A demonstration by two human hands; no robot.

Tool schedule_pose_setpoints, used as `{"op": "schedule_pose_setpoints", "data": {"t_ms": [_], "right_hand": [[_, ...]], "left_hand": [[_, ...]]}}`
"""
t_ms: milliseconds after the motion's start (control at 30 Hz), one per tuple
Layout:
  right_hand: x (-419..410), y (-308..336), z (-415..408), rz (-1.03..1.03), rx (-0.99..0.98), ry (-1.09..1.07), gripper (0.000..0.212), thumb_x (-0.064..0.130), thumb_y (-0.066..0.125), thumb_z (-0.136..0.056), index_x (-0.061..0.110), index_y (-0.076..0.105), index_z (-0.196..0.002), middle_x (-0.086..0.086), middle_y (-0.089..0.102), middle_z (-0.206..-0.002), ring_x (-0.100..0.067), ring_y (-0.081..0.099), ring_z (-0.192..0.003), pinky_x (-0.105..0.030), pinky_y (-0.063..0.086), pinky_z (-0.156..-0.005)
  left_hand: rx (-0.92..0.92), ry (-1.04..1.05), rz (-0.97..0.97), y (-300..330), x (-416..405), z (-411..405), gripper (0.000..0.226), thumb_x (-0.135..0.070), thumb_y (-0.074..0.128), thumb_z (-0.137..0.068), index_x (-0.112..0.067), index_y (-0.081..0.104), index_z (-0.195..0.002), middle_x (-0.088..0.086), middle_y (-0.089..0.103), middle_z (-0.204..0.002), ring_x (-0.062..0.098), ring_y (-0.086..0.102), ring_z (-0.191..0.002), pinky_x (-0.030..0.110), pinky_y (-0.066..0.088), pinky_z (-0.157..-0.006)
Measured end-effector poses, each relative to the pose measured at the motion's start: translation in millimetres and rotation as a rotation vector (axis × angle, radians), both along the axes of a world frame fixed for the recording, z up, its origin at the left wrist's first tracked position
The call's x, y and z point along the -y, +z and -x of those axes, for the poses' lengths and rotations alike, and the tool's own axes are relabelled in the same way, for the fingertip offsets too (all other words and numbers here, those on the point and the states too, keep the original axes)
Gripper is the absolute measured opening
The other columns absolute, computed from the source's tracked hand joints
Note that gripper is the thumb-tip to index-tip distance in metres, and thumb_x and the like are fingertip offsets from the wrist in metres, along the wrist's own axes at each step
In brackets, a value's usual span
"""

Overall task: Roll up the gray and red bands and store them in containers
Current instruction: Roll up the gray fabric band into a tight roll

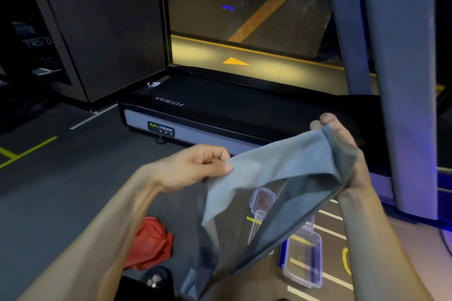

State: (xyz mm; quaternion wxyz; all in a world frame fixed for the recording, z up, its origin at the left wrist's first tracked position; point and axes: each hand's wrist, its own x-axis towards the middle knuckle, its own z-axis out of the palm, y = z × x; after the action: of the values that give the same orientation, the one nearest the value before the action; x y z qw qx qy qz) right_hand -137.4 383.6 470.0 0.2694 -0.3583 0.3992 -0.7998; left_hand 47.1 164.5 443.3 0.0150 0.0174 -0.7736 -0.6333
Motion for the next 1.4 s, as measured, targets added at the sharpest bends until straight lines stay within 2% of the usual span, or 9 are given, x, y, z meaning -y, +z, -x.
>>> {"op": "schedule_pose_setpoints", "data": {"t_ms": [200, 367, 467, 600, 733, 867, 1067, 1167, 1400], "right_hand": [[5.7, -27.8, 16.1, -0.306, -0.184, 0.011, 0.010, 0.026, 0.069, -0.094, 0.018, 0.062, -0.092, -0.004, 0.053, -0.081, -0.008, 0.050, -0.066, -0.017, 0.043, -0.059], [18.1, -33.6, 2.9, -0.383, -0.209, 0.133, 0.026, 0.041, 0.074, -0.089, 0.019, 0.061, -0.094, -0.006, 0.062, -0.100, -0.015, 0.058, -0.088, -0.020, 0.047, -0.071], [21.5, -33.0, -4.4, -0.319, -0.157, 0.199, 0.016, 0.029, 0.060, -0.094, 0.014, 0.055, -0.097, -0.011, 0.067, -0.119, -0.026, 0.061, -0.121, -0.033, 0.053, -0.086], [25.2, -22.1, -12.8, -0.181, -0.055, 0.259, 0.015, 0.026, 0.066, -0.095, 0.016, 0.056, -0.097, -0.004, 0.058, -0.085, -0.020, 0.059, -0.082, -0.046, 0.047, -0.079], [30.0, -7.1, -24.2, -0.032, 0.015, 0.395, 0.007, 0.010, 0.046, -0.101, 0.012, 0.052, -0.098, -0.003, 0.046, -0.071, -0.012, 0.044, -0.055, -0.030, 0.049, -0.061], [36.1, -7.2, -32.8, -0.082, -0.139, 0.404, 0.008, 0.014, 0.063, -0.096, 0.010, 0.056, -0.098, -0.010, 0.055, -0.080, -0.012, 0.048, -0.056, -0.024, 0.043, -0.057], [45.7, -26.5, -43.0, -0.424, -0.612, 0.240, 0.008, 0.015, 0.060, -0.101, 0.007, 0.060, -0.100, 0.002, 0.063, -0.134, -0.021, 0.062, -0.116, -0.035, 0.049, -0.102], [43.6, -28.7, -45.5, -0.461, -0.609, 0.280, 0.006, 0.015, 0.056, -0.103, 0.010, 0.058, -0.103, 0.004, 0.067, -0.113, -0.012, 0.063, -0.104, -0.031, 0.050, -0.093], [33.6, -20.5, -39.7, -0.431, -0.470, 0.354, 0.005, 0.027, 0.057, -0.100, 0.025, 0.061, -0.099, -0.019, 0.064, -0.131, -0.024, 0.056, -0.099, -0.040, 0.047, -0.090]], "left_hand": [[-0.179, -0.125, -0.550, 19.2, -0.8, -12.4, 0.039, -0.031, 0.083, -0.077, -0.012, 0.049, -0.076, 0.004, 0.044, -0.063, 0.010, 0.046, -0.054, 0.019, 0.040, -0.051], [-0.179, -0.182, -0.674, 19.1, -13.0, -8.0, 0.038, -0.022, 0.083, -0.079, -0.002, 0.051, -0.087, 0.043, 0.028, -0.072, 0.036, 0.048, -0.069, 0.045, 0.059, -0.064], [-0.122, -0.140, -0.538, 15.6, -13.3, -5.7, 0.031, -0.029, 0.084, -0.079, -0.010, 0.061, -0.083, 0.015, 0.048, -0.065, 0.018, 0.055, -0.058, 0.022, 0.051, -0.057], [-0.049, -0.016, -0.185, 9.4, -12.7, -1.6, 0.015, -0.022, 0.071, -0.093, -0.014, 0.063, -0.083, -0.001, 0.044, -0.064, 0.007, 0.032, -0.060, 0.023, 0.024, -0.061], [0.014, 0.014, -0.091, 8.3, -13.5, 0.7, 0.019, 0.005, 0.055, -0.098, -0.007, 0.059, -0.083, -0.018, 0.049, -0.050, -0.006, 0.039, -0.046, 0.005, 0.035, -0.052], [0.003, 0.003, -0.094, 1.9, -5.1, -1.3, 0.006, -0.004, 0.068, -0.093, -0.006, 0.067, -0.087, -0.008, 0.059, -0.059, 0.000, 0.045, -0.056, 0.010, 0.036, -0.060], [-0.012, 0.001, -0.063, -0.8, -5.8, -1.1, 0.027, -0.004, 0.066, -0.095, 0.020, 0.059, -0.108, 0.023, 0.068, -0.074, 0.012, 0.057, -0.073, 0.013, 0.044, -0.073], [-0.021, -0.056, -0.013, -0.7, -3.5, -1.6, 0.042, -0.024, 0.073, -0.092, 0.013, 0.061, -0.106, 0.042, 0.055, -0.084, 0.028, 0.046, -0.086, 0.031, 0.039, -0.086], [-0.008, -0.073, 0.021, 10.9, -6.9, -7.4, 0.009, 0.000, 0.056, -0.099, 0.007, 0.061, -0.099, -0.013, 0.063, -0.063, -0.006, 0.055, -0.119, 0.018, 0.041, -0.108]]}}
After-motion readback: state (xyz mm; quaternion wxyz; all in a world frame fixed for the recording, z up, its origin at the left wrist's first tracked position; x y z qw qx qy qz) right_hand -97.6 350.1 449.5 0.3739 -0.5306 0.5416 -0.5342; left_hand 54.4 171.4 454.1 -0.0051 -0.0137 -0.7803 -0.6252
